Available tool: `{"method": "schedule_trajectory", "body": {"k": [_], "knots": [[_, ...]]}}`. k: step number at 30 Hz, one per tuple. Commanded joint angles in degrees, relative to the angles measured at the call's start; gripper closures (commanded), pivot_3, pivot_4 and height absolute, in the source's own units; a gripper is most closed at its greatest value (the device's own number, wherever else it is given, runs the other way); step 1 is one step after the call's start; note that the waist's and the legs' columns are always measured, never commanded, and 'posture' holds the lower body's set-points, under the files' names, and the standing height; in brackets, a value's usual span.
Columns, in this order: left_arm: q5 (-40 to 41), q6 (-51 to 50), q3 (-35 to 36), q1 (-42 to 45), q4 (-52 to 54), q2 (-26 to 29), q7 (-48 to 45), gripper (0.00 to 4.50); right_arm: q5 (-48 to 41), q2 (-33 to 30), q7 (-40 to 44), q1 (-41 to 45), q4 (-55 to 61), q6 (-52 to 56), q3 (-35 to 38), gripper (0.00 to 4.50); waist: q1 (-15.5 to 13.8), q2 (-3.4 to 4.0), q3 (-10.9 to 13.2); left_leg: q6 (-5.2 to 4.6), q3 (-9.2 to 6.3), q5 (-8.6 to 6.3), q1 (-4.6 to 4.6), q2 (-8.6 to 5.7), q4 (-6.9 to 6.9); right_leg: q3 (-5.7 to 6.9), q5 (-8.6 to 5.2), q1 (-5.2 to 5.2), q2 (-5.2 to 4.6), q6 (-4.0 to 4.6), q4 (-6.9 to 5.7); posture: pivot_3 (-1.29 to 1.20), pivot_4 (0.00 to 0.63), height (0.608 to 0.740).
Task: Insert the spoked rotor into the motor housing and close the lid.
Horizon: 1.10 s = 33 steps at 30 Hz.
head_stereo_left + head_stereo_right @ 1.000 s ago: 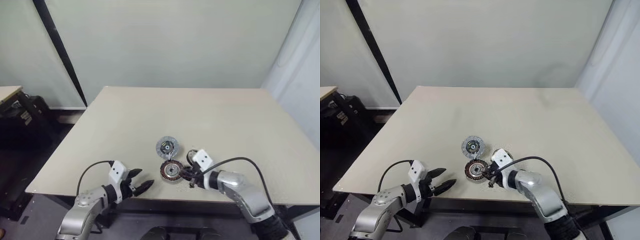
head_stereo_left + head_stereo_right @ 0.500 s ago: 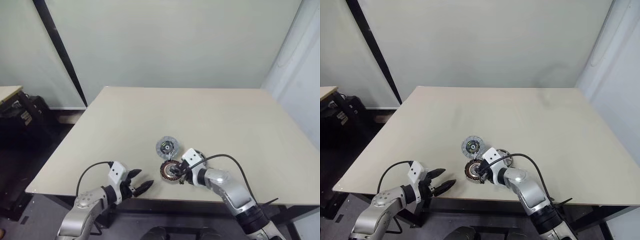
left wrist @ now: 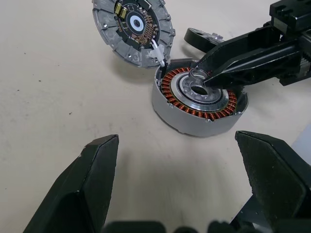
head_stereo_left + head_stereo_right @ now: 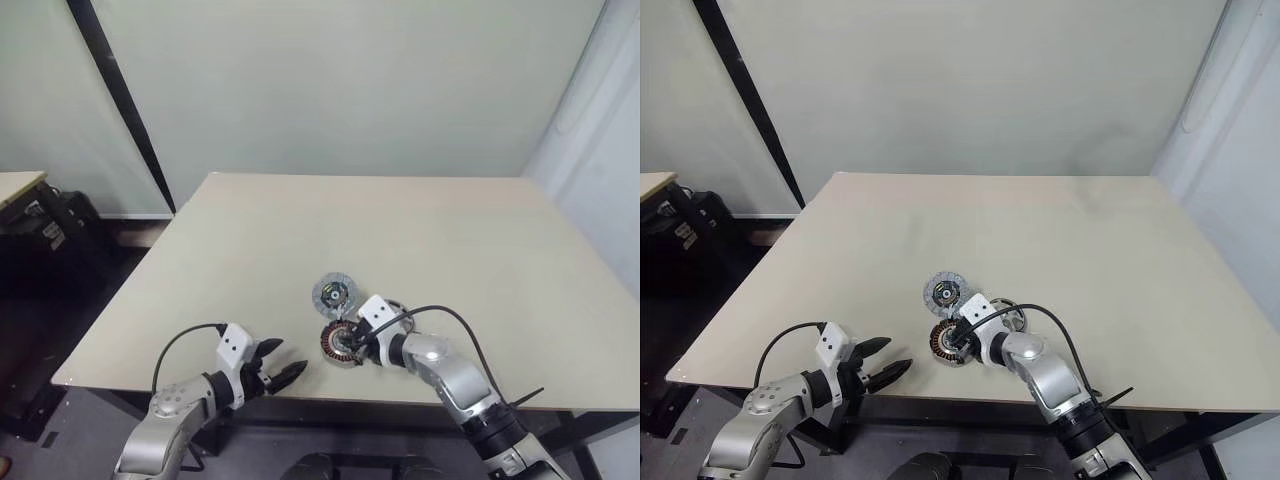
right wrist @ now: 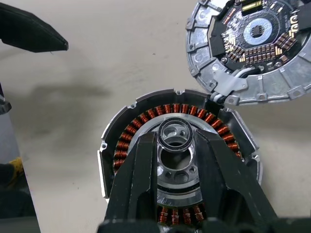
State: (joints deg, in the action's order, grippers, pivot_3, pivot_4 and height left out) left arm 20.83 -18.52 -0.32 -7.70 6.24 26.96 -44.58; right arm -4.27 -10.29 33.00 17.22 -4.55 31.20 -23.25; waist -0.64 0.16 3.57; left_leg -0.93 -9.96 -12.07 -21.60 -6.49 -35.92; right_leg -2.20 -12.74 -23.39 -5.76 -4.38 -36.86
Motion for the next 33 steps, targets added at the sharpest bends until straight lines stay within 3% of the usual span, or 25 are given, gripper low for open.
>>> {"method": "schedule_trajectory", "body": {"k": [1, 31, 33], "knots": [[-0.10, 0.83, 0.15, 0.47, 2.53, 0.10, 0.14, 0.37, 0.38, -0.23, 0.73, 0.57, 1.27, -0.20, -0.11, 3.69, 0.00, 0.00, 0.00, 0.00, 0.00, 0.00, 0.00, 0.00, 0.00, 0.00, 0.00, 0.00, 0.00, 0.00, 0.00, 0.00, 0.000, 0.740], [-0.81, 1.05, -0.42, 0.62, 2.51, 0.00, 0.56, 0.37, 1.86, -0.07, 0.98, 0.07, -0.81, -0.55, 0.00, 3.69, 0.00, 0.00, 0.00, 0.00, 0.00, 0.00, 0.02, 0.01, 0.00, 0.00, 0.00, 0.01, 0.00, 0.01, -0.01, 0.00, 0.000, 0.740], [-0.84, 1.10, -0.43, 0.63, 2.47, -0.08, 0.60, 0.37, 1.68, -0.18, 1.42, -0.01, -0.59, -0.03, -0.07, 2.96, 0.00, 0.00, -0.01, 0.00, 0.00, 0.00, 0.02, 0.01, 0.00, 0.00, 0.00, 0.01, 0.00, 0.01, -0.01, 0.00, 0.000, 0.740]]}}
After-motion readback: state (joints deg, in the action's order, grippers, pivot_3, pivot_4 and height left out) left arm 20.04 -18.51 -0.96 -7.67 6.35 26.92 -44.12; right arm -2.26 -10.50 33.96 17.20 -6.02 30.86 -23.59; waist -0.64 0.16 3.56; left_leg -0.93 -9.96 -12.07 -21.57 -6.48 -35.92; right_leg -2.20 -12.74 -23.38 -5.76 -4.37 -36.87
